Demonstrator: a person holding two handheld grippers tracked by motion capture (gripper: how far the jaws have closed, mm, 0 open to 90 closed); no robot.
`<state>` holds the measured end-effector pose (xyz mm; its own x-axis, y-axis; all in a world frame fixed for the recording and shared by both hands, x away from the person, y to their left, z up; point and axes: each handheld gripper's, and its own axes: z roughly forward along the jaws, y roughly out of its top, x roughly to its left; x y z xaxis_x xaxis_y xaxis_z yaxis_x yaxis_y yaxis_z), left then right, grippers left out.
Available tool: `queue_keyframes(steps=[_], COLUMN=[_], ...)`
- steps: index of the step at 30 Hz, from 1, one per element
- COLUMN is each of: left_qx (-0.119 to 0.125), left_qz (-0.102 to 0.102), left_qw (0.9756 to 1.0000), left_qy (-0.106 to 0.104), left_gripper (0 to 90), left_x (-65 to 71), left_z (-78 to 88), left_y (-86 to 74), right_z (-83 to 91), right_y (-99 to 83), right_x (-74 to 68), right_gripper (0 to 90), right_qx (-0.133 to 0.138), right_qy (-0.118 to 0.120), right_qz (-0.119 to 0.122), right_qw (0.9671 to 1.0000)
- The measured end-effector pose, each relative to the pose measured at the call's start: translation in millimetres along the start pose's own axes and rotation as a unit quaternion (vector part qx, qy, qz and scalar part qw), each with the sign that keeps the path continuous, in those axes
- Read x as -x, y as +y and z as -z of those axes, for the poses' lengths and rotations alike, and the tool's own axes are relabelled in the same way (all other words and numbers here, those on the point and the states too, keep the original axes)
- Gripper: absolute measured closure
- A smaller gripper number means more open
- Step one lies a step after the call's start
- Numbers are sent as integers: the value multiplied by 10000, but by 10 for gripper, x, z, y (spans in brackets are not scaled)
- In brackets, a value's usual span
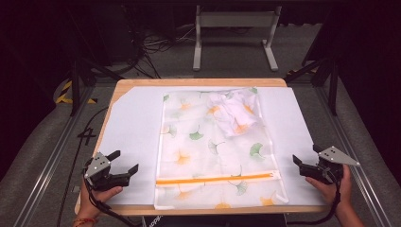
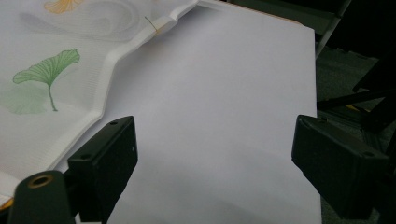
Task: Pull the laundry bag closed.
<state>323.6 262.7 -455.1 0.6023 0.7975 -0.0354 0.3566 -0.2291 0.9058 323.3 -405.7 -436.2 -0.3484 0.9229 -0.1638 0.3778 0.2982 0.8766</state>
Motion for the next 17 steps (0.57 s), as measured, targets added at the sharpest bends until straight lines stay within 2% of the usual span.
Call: queue_keyframes(steps=[10, 17], left_qx=[-49, 10], left_qz=[-96, -67], left_qw=[9999, 10000], left_qy=[-12, -4], left_gripper=[129, 129], left_x=[22, 29], left_z=[-21, -30], left_y=[17, 39], right_z=[16, 38], right_y=[7, 4], right_x=[-14, -13], right_gripper=[153, 153], right_qx=[7, 14], right_qy=[-33, -69], right_qz=[77, 119], right_qw=[10000, 9999])
